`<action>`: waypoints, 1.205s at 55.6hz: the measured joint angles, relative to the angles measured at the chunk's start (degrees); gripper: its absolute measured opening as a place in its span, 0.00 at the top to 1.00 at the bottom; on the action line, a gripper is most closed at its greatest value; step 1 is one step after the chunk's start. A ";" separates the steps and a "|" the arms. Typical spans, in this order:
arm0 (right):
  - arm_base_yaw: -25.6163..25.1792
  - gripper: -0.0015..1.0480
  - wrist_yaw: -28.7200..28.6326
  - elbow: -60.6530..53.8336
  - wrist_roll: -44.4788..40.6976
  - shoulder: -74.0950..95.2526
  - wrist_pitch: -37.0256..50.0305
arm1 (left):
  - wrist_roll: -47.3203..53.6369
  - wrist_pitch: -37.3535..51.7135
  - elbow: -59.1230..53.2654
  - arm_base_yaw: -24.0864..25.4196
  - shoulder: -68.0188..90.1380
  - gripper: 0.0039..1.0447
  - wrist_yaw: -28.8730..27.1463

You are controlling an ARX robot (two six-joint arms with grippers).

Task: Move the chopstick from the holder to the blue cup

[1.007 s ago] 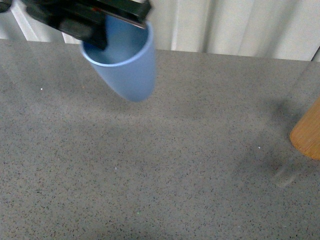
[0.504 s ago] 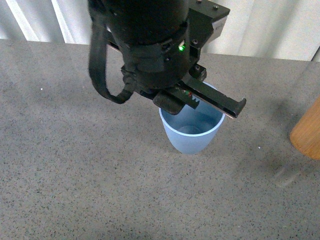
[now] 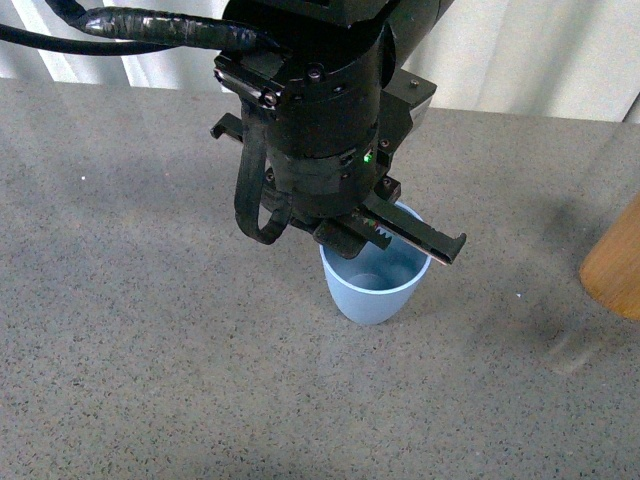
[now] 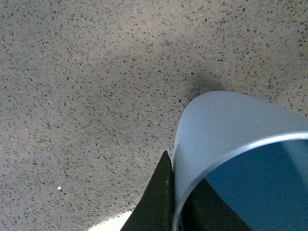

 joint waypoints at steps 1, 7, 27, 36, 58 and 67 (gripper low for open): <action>0.00 0.10 0.00 0.00 0.02 0.00 0.00 | -0.07 0.04 0.04 -0.11 0.11 0.97 0.00; 0.00 0.10 0.00 0.00 0.00 0.00 0.00 | -0.44 0.26 0.55 -0.61 0.46 0.97 -0.13; 0.00 0.10 0.00 0.00 0.00 0.00 0.00 | -1.92 -1.88 3.19 -1.27 1.29 0.65 0.15; 0.00 0.10 0.00 0.00 0.00 0.00 0.00 | -1.95 -2.51 4.02 -0.79 0.98 0.43 0.04; 0.00 0.10 0.00 0.00 0.00 0.00 0.00 | -1.38 1.27 -0.87 4.28 -11.39 0.06 0.24; 0.00 0.10 0.02 0.00 0.02 0.00 0.00 | -0.57 18.64 -12.50 8.55 -23.28 0.06 -5.14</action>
